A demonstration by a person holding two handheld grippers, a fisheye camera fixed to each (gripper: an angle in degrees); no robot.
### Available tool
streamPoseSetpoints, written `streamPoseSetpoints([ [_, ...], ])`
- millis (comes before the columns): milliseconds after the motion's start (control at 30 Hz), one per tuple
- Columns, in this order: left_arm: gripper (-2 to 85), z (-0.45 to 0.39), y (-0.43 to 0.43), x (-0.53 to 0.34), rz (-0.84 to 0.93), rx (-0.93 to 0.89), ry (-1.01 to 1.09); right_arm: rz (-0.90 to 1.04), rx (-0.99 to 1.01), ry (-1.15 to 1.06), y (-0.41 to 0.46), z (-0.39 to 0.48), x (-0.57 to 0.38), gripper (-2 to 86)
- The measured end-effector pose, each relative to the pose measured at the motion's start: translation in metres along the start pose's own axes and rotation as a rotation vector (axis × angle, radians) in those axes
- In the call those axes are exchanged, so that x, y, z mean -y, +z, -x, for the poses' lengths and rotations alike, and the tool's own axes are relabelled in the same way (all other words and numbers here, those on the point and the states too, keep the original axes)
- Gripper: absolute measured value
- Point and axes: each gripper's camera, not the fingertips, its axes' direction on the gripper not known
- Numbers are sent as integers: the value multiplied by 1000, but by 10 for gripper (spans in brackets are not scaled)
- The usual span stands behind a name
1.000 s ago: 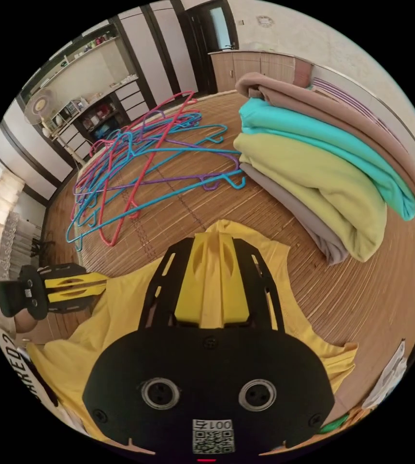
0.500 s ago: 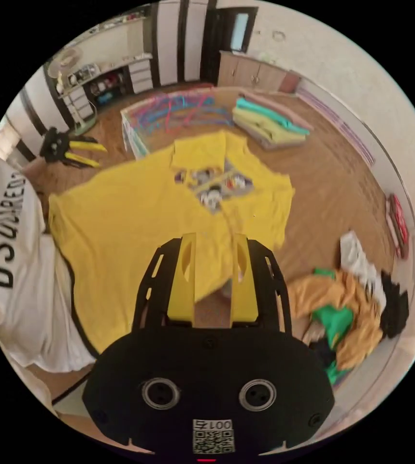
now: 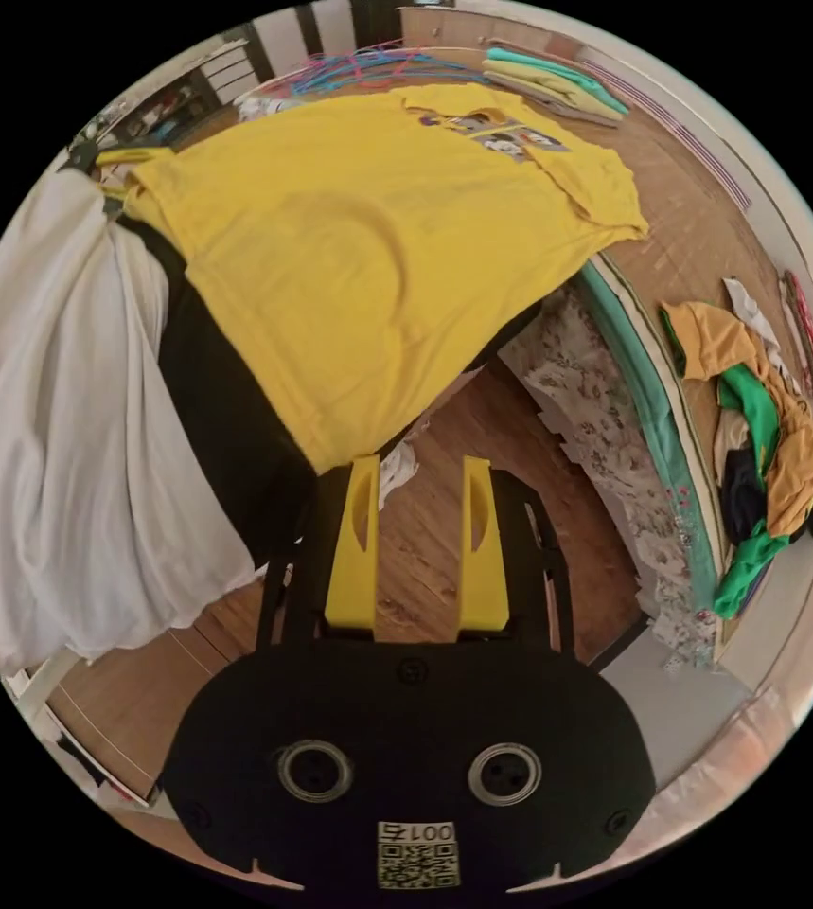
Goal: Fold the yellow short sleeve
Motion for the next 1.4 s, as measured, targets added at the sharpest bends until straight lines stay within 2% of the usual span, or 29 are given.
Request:
streamPoseSetpoints([
  [100,93,-7,-10,-8,0,-11,-23,78,-46,-52,21,20,-14,128],
  [200,92,-12,-14,-18,11,2,-61,24,-15,-24,29,35,-28,134],
  [400,82,-7,-31,-24,-96,-17,-170,-73,-280,-86,23,82,-36,129],
  [500,68,-6,-32,-24,-102,20,-146,-108,-328,-116,24,98,-40,108],
  [633,20,-8,-36,-26,-115,76,-115,-156,-393,-111,32,110,-57,38],
  [800,4,16,-50,-48,-138,47,-194,-232,-363,-12,13,98,-86,25],
  [933,0,44,-75,-64,-223,27,-240,-294,-359,13,-15,79,-107,21],
  [1133,-4,66,-123,-83,-313,63,-153,-378,-316,0,-78,59,-147,18],
  [1300,-8,85,-152,-95,-354,-10,-84,-400,-182,-7,-127,36,-178,17],
  [1400,-9,106,-152,-96,-375,-26,-78,-491,-77,23,-147,10,-190,17],
])
